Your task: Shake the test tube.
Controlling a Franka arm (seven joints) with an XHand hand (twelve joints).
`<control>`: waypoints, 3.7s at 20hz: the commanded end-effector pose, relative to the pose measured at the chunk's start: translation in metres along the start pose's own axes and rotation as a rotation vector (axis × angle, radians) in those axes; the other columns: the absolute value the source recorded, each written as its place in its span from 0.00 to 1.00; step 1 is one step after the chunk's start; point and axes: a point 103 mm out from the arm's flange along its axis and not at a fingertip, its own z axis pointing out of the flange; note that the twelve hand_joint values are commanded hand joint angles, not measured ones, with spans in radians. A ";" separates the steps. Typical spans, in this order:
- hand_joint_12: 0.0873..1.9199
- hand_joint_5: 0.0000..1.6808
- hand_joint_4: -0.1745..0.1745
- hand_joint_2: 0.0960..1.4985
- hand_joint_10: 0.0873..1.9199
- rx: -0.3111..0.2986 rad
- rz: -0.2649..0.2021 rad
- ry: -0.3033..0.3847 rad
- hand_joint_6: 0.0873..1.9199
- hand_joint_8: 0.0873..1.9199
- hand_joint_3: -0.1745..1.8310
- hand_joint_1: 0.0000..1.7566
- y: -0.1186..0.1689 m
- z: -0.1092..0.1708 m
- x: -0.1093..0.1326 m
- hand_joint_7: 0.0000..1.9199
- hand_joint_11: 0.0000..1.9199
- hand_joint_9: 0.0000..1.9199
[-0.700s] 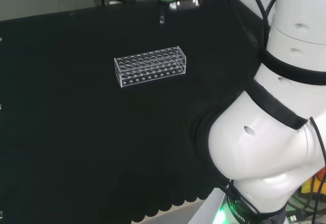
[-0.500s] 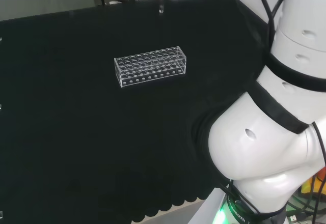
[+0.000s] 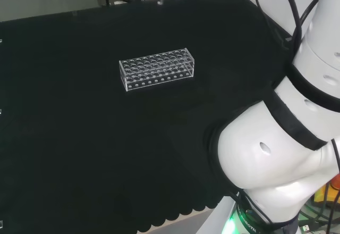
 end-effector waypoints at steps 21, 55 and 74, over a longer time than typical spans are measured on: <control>0.55 0.79 0.00 0.63 0.24 0.038 -0.074 -0.083 0.00 0.41 0.09 0.81 -0.004 -0.002 0.036 0.68 0.53 0.65; 0.55 0.79 0.00 0.63 0.24 0.027 -0.077 0.037 0.00 0.41 0.09 0.81 0.021 -0.006 0.063 0.67 0.54 0.65; 0.54 0.79 0.00 0.63 0.25 0.041 -0.115 0.045 0.00 0.41 0.09 0.81 0.023 -0.001 0.062 0.67 0.54 0.64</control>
